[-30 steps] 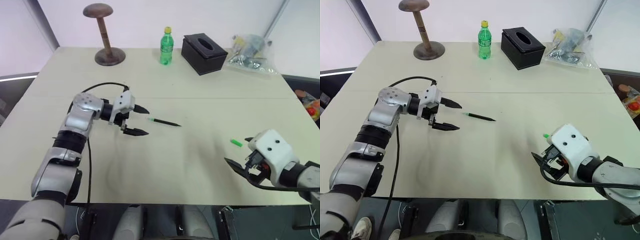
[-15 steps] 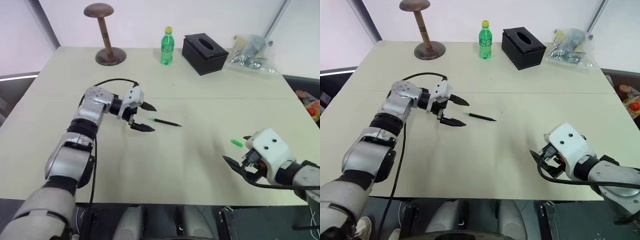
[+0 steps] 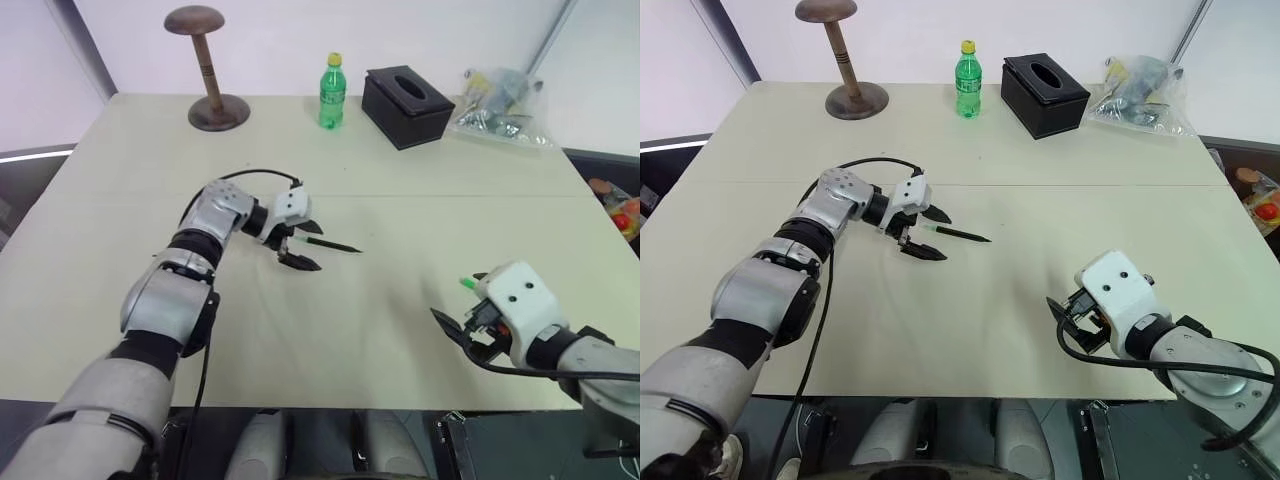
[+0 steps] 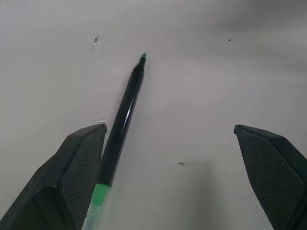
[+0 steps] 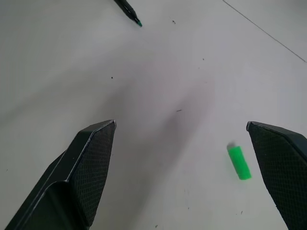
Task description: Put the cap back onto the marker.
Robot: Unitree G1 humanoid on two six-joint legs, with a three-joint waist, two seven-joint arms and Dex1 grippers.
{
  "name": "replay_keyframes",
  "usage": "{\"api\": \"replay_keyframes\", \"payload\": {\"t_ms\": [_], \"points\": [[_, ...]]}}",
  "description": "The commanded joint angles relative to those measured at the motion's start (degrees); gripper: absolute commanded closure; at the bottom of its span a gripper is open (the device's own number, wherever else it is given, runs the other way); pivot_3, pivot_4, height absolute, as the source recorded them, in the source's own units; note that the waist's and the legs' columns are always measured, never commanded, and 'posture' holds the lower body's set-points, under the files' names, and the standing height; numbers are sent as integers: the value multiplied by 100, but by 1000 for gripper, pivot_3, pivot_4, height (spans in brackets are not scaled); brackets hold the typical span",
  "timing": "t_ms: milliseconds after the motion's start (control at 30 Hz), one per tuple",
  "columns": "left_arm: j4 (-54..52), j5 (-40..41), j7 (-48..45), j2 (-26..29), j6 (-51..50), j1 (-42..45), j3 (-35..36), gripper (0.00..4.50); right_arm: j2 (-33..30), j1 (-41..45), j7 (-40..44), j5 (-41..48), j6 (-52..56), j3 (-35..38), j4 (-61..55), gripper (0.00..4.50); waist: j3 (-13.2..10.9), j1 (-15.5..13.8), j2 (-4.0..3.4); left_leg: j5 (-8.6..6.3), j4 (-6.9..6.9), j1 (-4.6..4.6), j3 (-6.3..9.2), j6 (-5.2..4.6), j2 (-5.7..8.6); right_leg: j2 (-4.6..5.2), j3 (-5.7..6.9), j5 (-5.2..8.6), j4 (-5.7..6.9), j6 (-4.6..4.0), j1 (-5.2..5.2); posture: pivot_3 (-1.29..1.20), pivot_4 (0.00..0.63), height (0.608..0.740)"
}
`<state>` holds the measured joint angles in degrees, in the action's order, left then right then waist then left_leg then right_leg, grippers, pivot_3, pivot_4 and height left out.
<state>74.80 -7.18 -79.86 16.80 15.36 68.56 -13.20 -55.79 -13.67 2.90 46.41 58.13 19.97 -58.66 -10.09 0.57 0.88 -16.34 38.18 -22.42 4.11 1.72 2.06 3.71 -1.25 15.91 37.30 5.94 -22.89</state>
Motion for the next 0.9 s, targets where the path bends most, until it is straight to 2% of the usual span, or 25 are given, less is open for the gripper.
{"api": "replay_keyframes", "payload": {"t_ms": [33,267,633,900], "points": [[38,-93,298,-52,59,165,115,0,-66,-66,-188,109,-213,89,-134,52,0,-1,0,0,0,0,0,0,0,0,0,0,0,0,0,0,150,740],[170,-228,807,-183,-203,171,206,0,-214,-268,-461,258,-383,207,-134,52,-1,0,2,0,0,-1,0,0,0,1,0,0,0,0,0,0,150,740],[294,-263,1016,-414,-1082,179,417,0,-448,-546,-890,559,-596,397,-134,52,-1,-1,4,0,1,0,-1,0,4,-1,0,0,1,0,1,0,150,740],[319,-506,1056,-443,-1146,118,321,0,-684,-844,-1272,871,-874,501,-134,52,1,-2,6,0,1,3,-1,0,4,-1,0,0,2,0,5,0,150,740]]}}
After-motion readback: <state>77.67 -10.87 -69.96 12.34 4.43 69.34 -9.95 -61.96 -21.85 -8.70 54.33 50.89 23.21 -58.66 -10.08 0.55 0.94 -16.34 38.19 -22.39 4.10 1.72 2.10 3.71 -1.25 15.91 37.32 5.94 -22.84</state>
